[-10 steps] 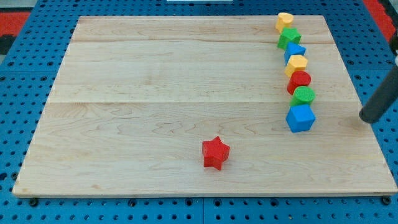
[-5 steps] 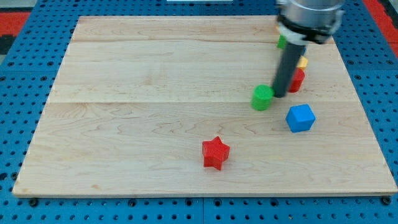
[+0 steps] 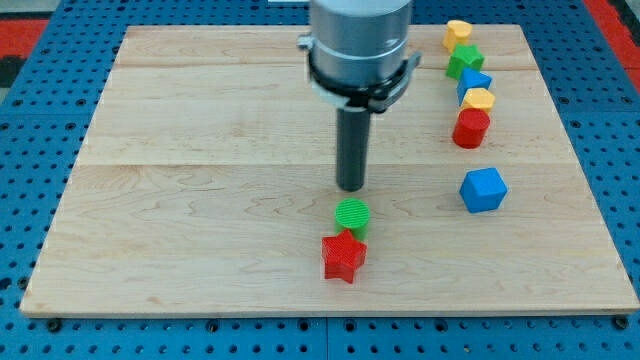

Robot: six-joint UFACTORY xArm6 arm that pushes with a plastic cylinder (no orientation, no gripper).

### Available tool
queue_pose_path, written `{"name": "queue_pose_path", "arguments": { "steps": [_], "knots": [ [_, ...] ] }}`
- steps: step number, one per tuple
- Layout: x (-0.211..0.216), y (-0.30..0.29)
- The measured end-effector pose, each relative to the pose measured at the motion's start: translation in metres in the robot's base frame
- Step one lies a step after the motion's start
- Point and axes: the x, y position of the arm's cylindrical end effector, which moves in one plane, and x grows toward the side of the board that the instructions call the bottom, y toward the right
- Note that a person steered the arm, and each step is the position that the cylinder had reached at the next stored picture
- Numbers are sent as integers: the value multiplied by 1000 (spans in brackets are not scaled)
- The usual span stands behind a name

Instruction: Slide green circle towards center right

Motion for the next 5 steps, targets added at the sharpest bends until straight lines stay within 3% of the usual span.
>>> {"name": "queue_pose_path", "arguments": {
  "steps": [1,2,3,4,5],
  "knots": [
    [43,17],
    [62,-7],
    [34,-13],
    [67,21],
    [150,41]
  ]
}}
